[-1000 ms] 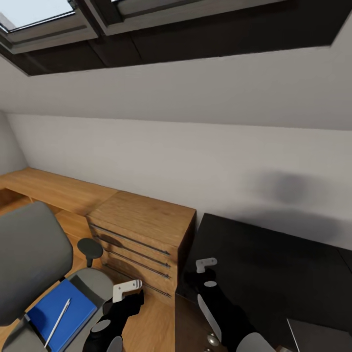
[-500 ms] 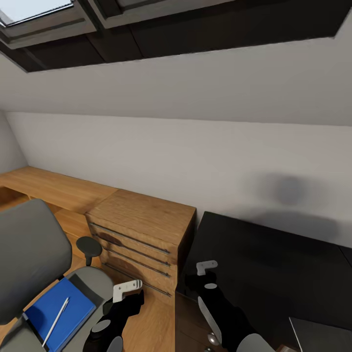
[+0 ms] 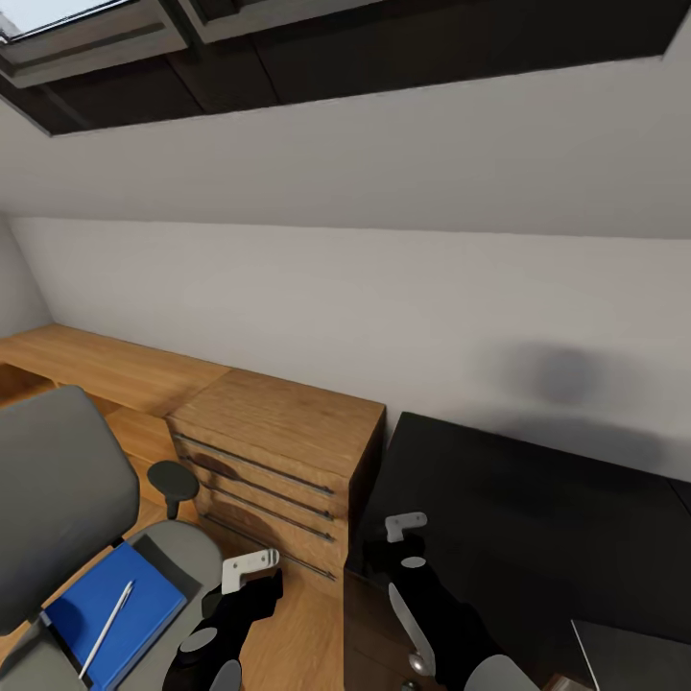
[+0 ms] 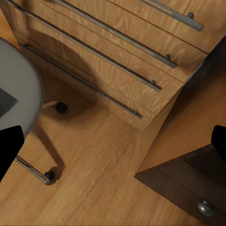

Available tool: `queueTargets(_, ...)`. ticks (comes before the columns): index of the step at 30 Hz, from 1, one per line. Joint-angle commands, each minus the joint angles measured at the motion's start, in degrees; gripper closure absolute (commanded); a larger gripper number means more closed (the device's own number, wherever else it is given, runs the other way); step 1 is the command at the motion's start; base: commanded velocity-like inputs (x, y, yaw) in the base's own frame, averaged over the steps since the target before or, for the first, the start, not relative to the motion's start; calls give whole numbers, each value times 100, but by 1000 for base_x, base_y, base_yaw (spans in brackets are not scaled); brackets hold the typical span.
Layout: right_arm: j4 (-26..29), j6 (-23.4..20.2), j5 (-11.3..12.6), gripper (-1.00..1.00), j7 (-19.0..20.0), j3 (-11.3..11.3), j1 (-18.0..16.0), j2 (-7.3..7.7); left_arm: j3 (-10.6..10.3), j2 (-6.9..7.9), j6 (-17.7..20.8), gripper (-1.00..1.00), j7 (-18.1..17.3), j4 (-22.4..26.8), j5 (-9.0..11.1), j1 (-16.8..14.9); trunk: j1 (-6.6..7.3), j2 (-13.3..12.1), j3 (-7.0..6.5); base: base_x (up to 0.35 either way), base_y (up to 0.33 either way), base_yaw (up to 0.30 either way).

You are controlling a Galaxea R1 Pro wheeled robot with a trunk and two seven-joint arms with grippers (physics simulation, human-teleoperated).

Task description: In the bedroom, organize the workspace by keeping the computer under the desk, ensuring the monitor is on the desk, placing the keyboard on the desk next to the monitor, placing the mouse on the desk next to the keyboard, moving the folder from the swivel chair onto the desk next to the mouse, stacking the notebook on top of the folder with the pen on top of the notebook, and positioning the swivel chair next to the desk.

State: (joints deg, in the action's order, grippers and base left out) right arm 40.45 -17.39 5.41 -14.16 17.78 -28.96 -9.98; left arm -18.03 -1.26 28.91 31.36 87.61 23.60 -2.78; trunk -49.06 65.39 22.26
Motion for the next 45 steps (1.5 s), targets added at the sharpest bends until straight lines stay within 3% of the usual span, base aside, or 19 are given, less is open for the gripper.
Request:
queueTargets(1,10,-26,57,-100,-52,31,-6,5,-8,0,10,-100,55,7,57,-4,0,5,7,0,0,0)
queueTargets(28,15,-24,57,-100,-52,32,-7,10,-10,-2,10,-100,55,7,57,-7,-572,1047,474,0,0,0)
queueTargets(31,16,-26,55,-100,-52,29,-7,11,-13,-1,10,-100,55,7,57,-6,-572,1047,474,0,0,0)
queueTargets(32,16,-26,52,100,-52,30,-6,9,-14,0,10,-100,55,5,60,-5,-572,1047,474,0,0,0)
queueTargets(45,16,-27,53,100,-52,23,-6,13,-25,2,16,-100,55,2,66,-6,-572,1047,474,0,0,0)
